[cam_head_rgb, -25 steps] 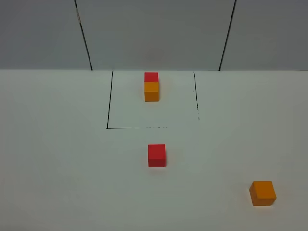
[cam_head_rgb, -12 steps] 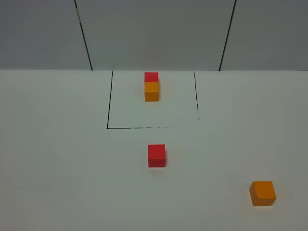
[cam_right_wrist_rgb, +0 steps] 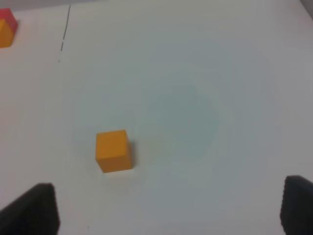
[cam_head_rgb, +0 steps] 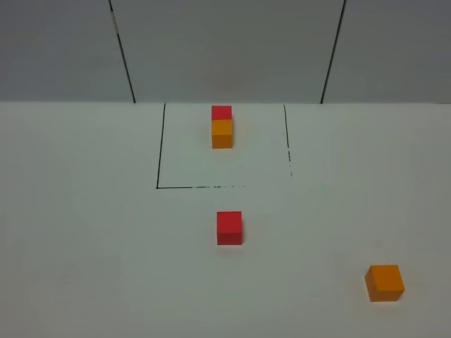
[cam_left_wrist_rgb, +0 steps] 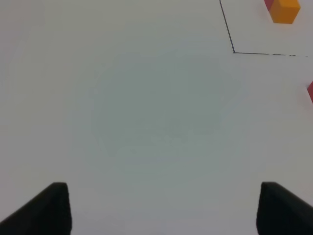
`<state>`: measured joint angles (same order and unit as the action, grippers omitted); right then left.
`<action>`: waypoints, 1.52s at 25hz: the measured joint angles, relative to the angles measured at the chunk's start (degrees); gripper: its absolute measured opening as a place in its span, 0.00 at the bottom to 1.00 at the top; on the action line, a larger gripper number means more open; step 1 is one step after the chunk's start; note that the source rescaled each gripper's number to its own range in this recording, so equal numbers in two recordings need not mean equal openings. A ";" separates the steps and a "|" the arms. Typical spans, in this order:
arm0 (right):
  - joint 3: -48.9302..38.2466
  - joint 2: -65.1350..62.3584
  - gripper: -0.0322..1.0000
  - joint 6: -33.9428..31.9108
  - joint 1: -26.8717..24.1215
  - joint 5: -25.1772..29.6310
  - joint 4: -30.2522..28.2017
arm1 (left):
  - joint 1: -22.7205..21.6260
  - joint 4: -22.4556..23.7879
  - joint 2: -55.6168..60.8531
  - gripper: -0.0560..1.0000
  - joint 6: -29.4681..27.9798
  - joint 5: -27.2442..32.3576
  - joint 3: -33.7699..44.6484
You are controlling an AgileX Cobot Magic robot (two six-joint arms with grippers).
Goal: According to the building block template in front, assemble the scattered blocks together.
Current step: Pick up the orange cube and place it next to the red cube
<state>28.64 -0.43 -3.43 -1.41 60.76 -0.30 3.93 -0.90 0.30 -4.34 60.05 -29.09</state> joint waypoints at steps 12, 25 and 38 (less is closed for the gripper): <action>0.00 0.00 0.81 0.00 0.00 0.00 0.00 | 0.00 0.00 0.00 0.64 0.11 -0.05 0.00; 0.00 0.00 0.81 0.00 0.00 0.00 0.00 | 0.00 0.00 0.00 0.64 0.11 -0.05 0.00; 0.00 0.00 0.81 0.00 0.00 0.00 0.00 | 0.00 0.00 0.00 0.64 0.11 -0.19 0.00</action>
<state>28.64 -0.43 -3.43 -1.41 60.76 -0.30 3.93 -0.90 0.30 -4.24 59.86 -29.09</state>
